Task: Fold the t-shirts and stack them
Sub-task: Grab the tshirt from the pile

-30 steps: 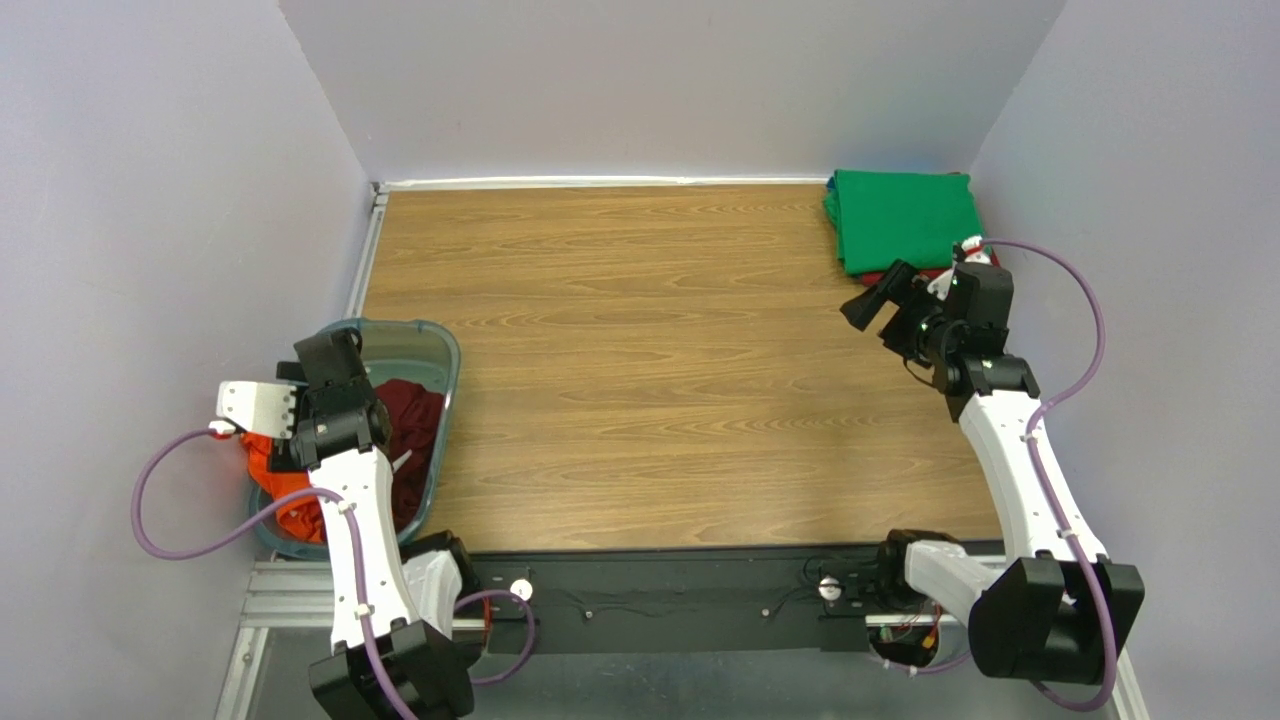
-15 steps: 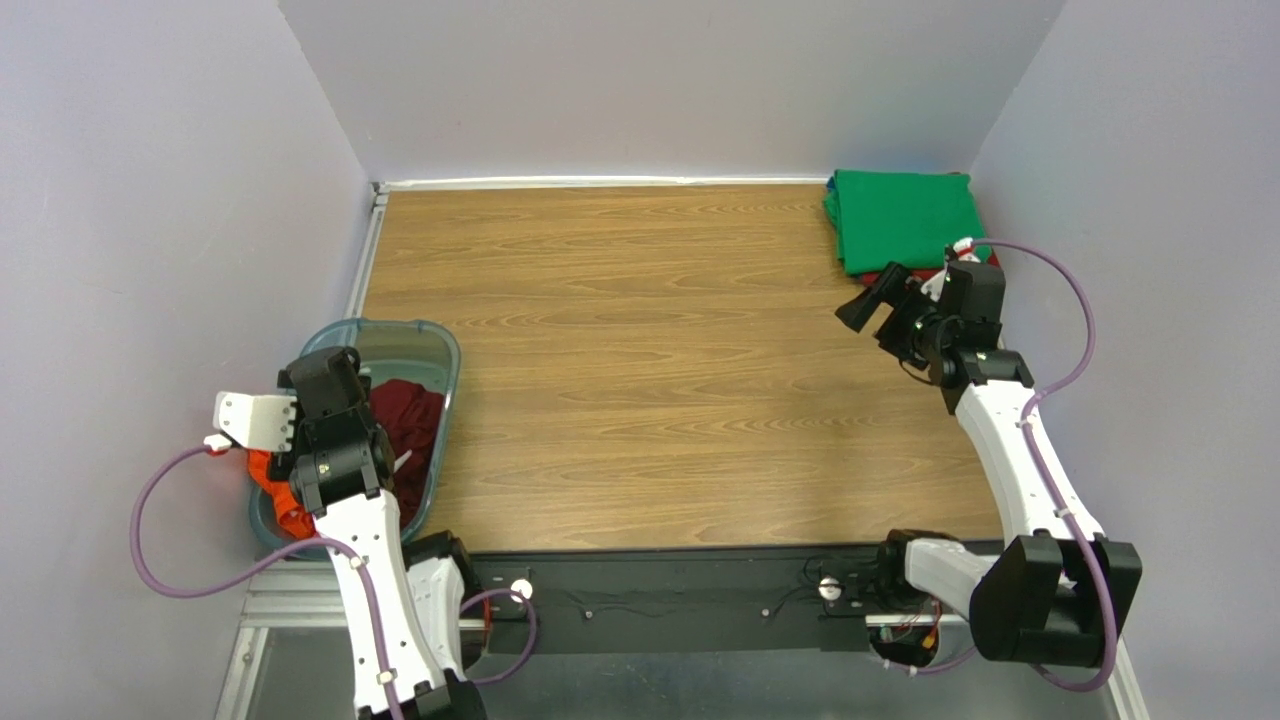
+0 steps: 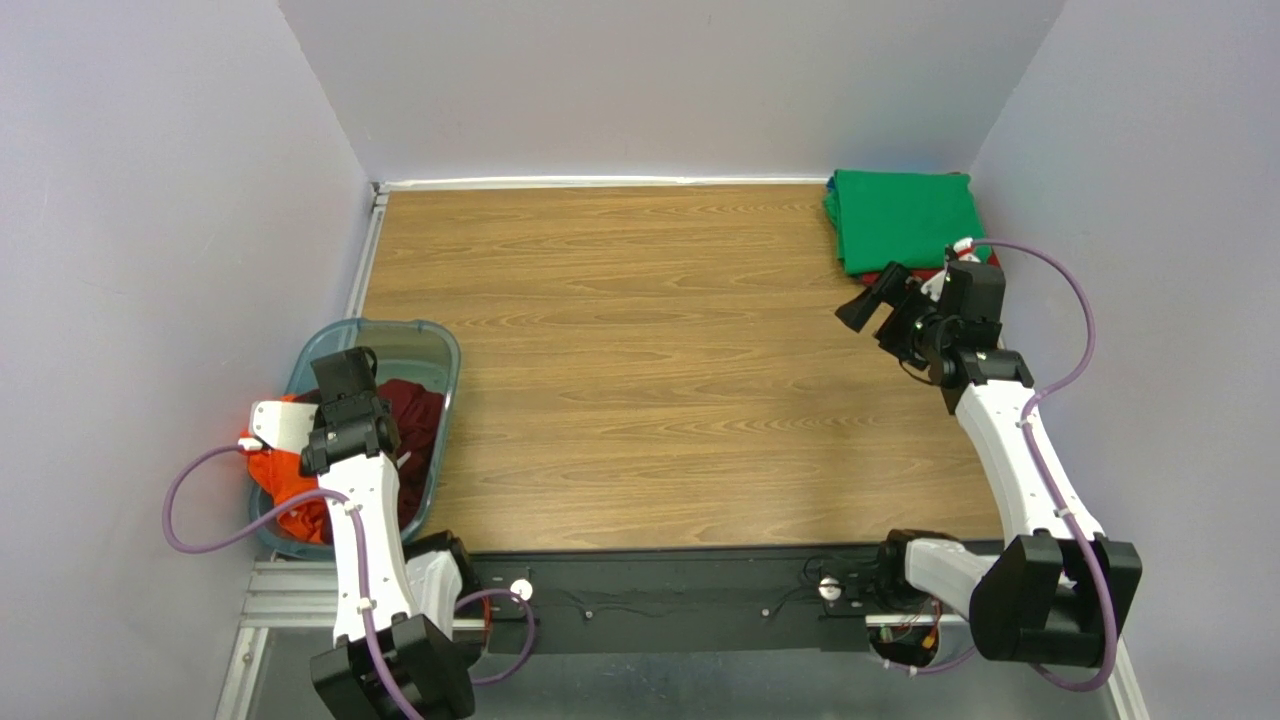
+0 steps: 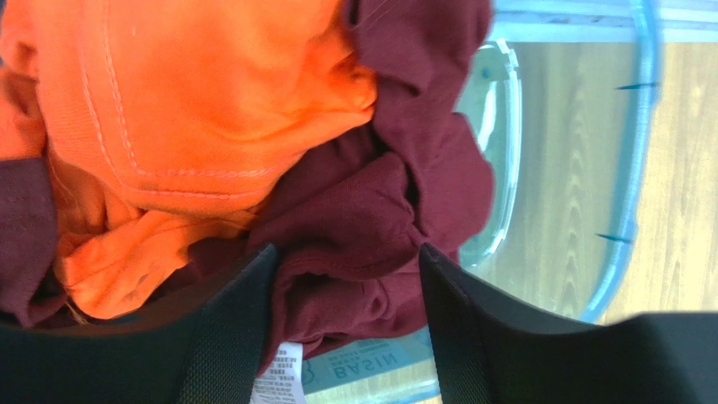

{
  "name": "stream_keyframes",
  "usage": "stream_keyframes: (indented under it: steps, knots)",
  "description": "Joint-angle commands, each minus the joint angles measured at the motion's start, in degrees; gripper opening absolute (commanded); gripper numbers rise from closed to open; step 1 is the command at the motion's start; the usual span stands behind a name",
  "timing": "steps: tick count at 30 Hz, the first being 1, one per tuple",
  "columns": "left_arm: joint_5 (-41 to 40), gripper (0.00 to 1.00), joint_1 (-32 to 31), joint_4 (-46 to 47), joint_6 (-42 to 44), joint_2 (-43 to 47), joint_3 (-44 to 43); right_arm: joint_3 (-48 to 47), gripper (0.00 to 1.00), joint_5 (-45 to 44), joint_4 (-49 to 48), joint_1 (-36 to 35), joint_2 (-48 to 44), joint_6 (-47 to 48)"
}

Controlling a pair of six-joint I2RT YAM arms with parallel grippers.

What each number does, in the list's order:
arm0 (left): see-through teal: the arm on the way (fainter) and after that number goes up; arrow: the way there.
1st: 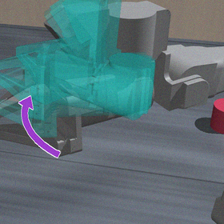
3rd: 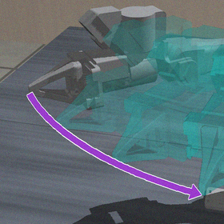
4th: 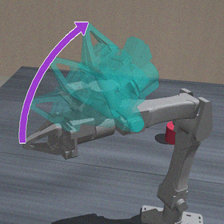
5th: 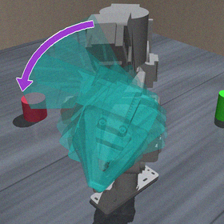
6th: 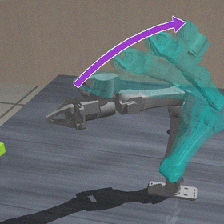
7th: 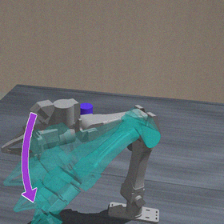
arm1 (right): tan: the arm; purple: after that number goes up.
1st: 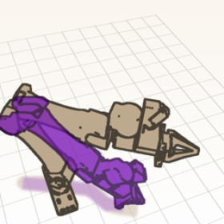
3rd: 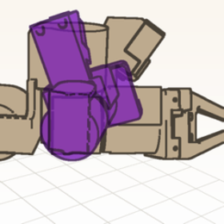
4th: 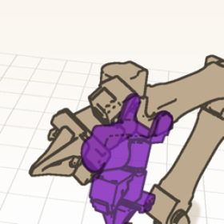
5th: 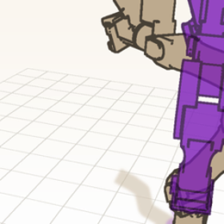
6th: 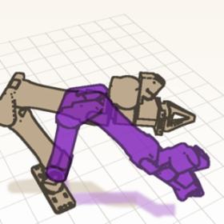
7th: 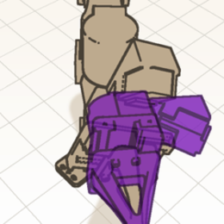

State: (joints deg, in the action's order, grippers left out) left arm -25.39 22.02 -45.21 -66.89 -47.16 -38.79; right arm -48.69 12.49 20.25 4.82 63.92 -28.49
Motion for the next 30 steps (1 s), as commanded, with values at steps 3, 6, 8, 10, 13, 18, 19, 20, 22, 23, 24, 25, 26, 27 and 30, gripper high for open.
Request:
stream_keyframes:
  steps: [3, 6, 8, 10, 13, 18, 19, 20, 22, 23, 24, 25, 26, 27, 30]
  knots:
    - [-1.77, 0.56, 0.22, 1.71, -0.96, -2.32, 0.82, 0.17, 1.0, -1.5, 0.67, -0.16, 0.77, -0.69]
    - [-0.46, 0.39, 0.22, 3.54, -0.17, -1.71, 2.21, 0.26, 1.0, -2.12, 0.67, -0.16, 1.12, -0.78]
    - [-0.1, 0.05, 0.3, 4.16, -0.25, -1.27, 3.01, 0.26, 1.0, -2.56, 0.67, -0.16, 1.21, -0.87]
    - [0.51, 0.0, 0.22, 4.6, -0.35, -0.48, 3.36, 0.35, 1.0, -2.73, 0.67, -0.16, 1.12, -0.86]
    - [0.87, 0.0, 0.22, 4.35, 0.89, 0.83, 2.23, 0.35, 1.0, -2.74, 0.67, -0.16, 0.94, -0.95]
    - [2.26, 0.0, 0.22, 5.73, 5.79, 5.48, -2.51, 0.0, 1.0, -1.95, 0.67, -0.16, 0.85, -0.69]
    - [2.88, 0.0, 0.22, 6.62, 7.03, 6.37, -4.09, -0.09, 1.0, -1.68, 0.67, -0.16, 0.85, -0.52]
    - [4.02, 0.0, 0.22, 7.5, 9.13, 8.03, -4.89, -0.18, 1.0, -1.16, 0.49, -0.16, 0.77, -0.43]
    - [4.73, 0.0, 0.22, 9.61, 11.51, 9.36, -7.26, -0.36, 1.0, -0.28, 0.58, -0.07, 0.42, -0.34]
    - [5.17, 0.0, 0.3, 10.4, 12.31, 9.97, -8.05, -0.44, 1.0, 0.16, 0.58, -0.16, 0.33, -0.25]
    - [6.13, 0.0, 0.22, 11.8, 13.18, 10.76, -8.84, -0.53, 1.0, 0.6, 0.58, -0.16, 0.33, -0.08]
    - [6.75, 0.0, 0.13, 12.33, 14.06, 10.94, -10.77, -0.62, 1.0, 0.95, 0.67, -0.16, -0.19, -0.07]
    - [8.06, 0.0, 0.13, 12.6, 15.03, 10.77, -11.92, -0.88, 1.0, 1.13, 0.49, -0.16, -0.37, -0.07]
    - [8.94, 0.0, 0.21, 13.13, 15.73, 10.6, -14.28, -0.88, 1.0, 1.04, 0.58, -0.16, -0.55, -0.16]
    - [11.93, 0.0, 0.22, 14.53, 17.4, 9.28, -19.2, -0.62, 1.0, -0.27, 0.58, -0.16, -1.52, -0.25]
